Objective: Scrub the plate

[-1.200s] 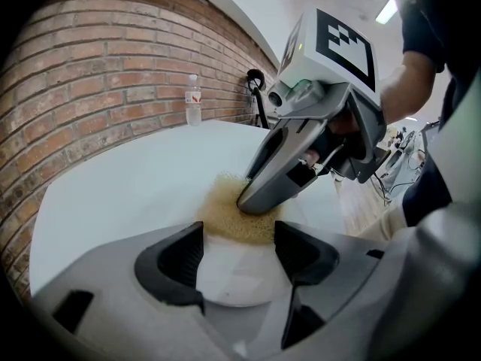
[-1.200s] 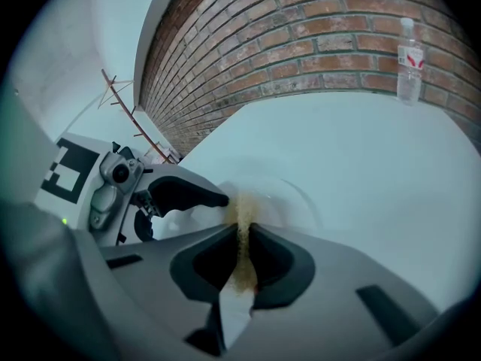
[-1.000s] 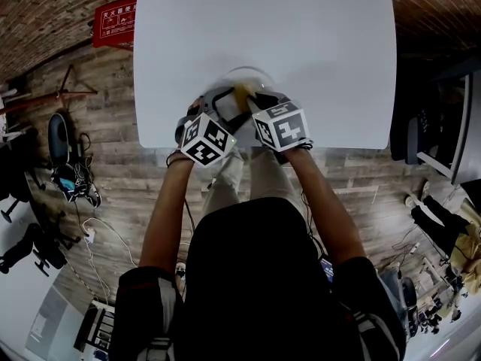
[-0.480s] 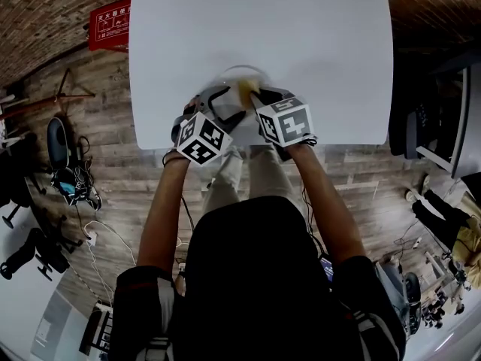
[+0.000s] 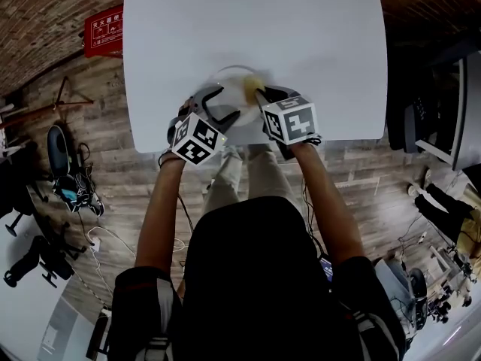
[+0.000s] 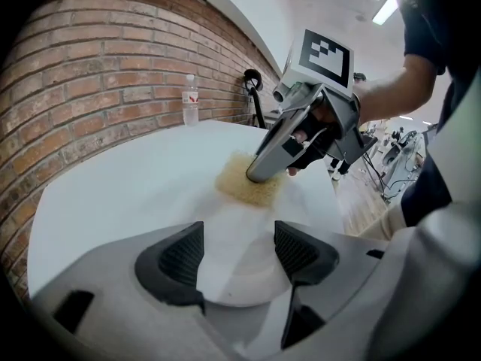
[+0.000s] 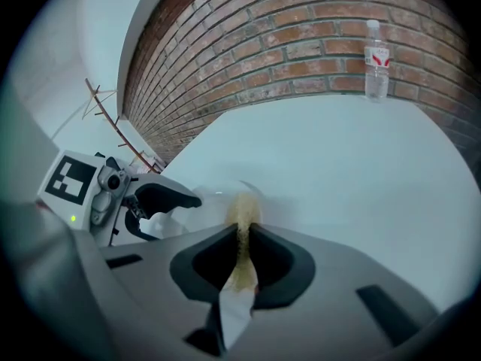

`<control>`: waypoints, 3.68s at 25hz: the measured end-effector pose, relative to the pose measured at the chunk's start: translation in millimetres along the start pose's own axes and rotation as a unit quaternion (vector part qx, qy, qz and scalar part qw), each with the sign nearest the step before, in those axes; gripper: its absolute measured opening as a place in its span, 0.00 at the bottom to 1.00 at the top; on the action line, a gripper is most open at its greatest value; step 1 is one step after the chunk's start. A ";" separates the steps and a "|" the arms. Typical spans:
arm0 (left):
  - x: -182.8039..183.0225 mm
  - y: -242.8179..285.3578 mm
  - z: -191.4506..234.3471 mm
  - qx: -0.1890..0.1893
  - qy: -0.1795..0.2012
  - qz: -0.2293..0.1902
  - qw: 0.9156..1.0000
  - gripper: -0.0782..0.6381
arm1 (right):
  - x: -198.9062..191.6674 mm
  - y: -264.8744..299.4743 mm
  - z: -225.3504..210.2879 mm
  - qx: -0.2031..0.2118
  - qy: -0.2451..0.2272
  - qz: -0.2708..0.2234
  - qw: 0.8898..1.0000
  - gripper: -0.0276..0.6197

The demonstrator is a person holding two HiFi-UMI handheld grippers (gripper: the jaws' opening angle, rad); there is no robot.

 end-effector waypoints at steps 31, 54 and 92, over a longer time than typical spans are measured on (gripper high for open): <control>-0.4 1.3 0.6 0.003 -0.005 0.000 1.000 0.51 | -29.7 -0.8 30.1 0.013 -0.026 0.021 0.999 0.11; -0.7 3.8 1.1 0.003 -0.008 0.004 1.000 0.51 | -31.1 -8.1 19.0 0.000 -0.021 0.033 0.999 0.11; 72.7 -176.0 -28.4 0.004 -0.077 -0.234 0.969 0.14 | 47.1 -138.0 97.1 -0.023 -0.073 -0.173 0.982 0.11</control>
Point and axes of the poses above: the fingertips, and each gripper's own axes: y forward along the fingers, z to its left, x out of its top, the point moved 10 cm from there along -y, backward along the fingers, and after that the axes turned 6 degrees about z, right-handed, at the moved point
